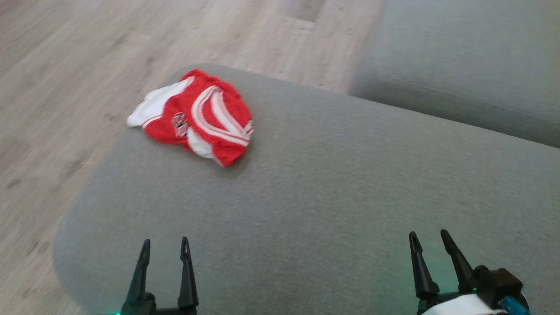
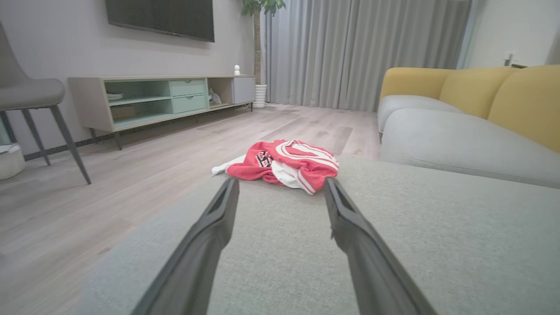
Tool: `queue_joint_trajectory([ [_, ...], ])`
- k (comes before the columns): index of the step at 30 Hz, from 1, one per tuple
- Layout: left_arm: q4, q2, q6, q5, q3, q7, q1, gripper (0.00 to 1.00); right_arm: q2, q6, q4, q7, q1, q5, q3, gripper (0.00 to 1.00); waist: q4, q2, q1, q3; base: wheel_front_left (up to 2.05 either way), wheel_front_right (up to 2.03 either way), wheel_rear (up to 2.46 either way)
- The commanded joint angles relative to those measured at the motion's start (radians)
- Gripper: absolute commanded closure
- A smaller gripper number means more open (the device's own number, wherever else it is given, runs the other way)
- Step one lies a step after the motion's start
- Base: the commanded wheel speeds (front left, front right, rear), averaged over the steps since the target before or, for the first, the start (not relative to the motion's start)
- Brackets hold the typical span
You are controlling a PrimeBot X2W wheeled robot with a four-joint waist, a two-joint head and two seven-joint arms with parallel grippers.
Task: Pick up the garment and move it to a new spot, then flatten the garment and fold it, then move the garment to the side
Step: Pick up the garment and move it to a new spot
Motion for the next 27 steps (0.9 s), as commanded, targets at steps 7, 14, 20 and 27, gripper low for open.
queue_joint_trajectory([
  [7, -0.092, -0.004, 0.002, 0.020, 0.058, -0.005, -0.126, 0.00, -0.007, -0.001, -0.028, -0.011, -0.064, -0.052, 0.008, 0.00, 0.101, 0.0000, -0.0001, 0.115, 0.00, 0.00, 0.00],
  [14, -0.164, -0.004, -0.012, 0.019, 0.113, -0.005, -0.409, 0.00, -0.098, -0.001, -0.097, -0.011, -0.152, -0.109, -0.011, 0.00, 0.089, 0.0000, -0.0001, 0.355, 0.00, 0.00, 0.00],
  [20, 0.149, 0.057, -0.110, 0.021, 0.132, 0.006, -0.765, 0.00, -0.207, -0.001, -0.162, -0.011, -0.220, -0.134, -0.015, 0.00, 0.054, 0.0000, -0.0001, 0.511, 0.00, 0.00, 0.00],
  [27, 0.633, 0.113, -0.166, 0.004, 0.137, 0.216, -1.143, 0.00, -0.267, -0.001, -0.222, -0.011, -0.280, -0.137, -0.004, 0.00, -0.019, 0.0000, -0.0001, 0.608, 0.00, 0.00, 0.00],
])
